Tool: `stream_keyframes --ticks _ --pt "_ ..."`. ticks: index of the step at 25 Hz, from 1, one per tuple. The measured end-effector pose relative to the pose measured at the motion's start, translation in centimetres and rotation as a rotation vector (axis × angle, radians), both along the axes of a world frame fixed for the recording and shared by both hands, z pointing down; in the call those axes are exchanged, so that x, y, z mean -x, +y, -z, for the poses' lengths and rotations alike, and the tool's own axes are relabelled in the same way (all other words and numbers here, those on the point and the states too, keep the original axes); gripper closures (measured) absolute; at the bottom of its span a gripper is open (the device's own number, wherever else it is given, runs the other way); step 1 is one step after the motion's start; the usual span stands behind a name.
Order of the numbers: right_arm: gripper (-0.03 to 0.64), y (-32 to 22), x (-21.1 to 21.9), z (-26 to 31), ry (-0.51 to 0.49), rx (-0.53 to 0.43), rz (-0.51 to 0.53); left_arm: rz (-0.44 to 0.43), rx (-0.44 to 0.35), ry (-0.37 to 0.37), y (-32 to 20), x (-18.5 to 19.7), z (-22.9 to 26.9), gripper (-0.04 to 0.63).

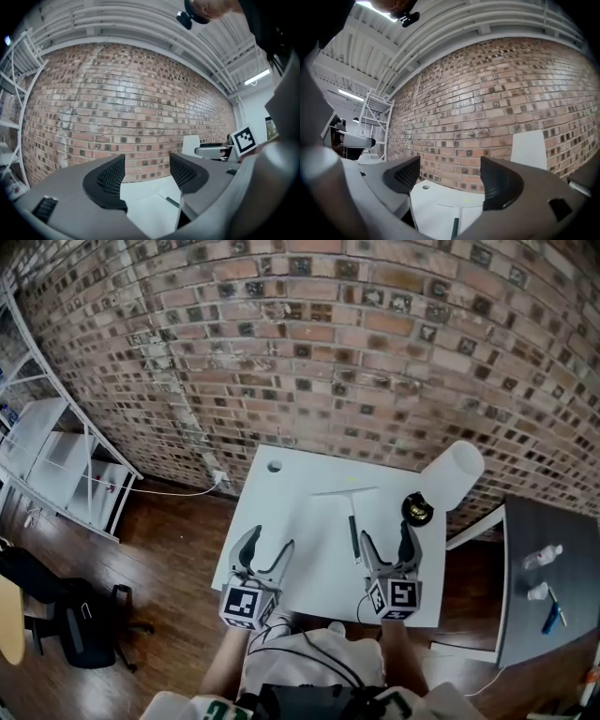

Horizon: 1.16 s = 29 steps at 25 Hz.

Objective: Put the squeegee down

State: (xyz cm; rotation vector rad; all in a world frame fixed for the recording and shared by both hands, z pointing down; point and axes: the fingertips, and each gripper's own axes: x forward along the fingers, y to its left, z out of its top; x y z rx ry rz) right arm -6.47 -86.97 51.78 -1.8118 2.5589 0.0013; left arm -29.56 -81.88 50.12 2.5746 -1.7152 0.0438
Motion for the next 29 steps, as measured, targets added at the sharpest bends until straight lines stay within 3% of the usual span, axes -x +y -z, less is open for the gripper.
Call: stream_keyframes --ticks 3,7,29 --pt "0.190 1.9 -0.9 1.4 0.063 -0.056 -0.039 0.050 -0.052 -0.024 0.0 0.3 0.7 0.318" --pt "0.193 3.1 -1.2 1.8 0.045 -0.044 -0.060 0.064 -0.067 0.001 0.0 0.3 1.2 0.318" --pt "0.196 3.8 2.7 1.5 0.048 -0.010 0.013 0.050 -0.028 -0.004 1.5 1.8 0.7 0.318"
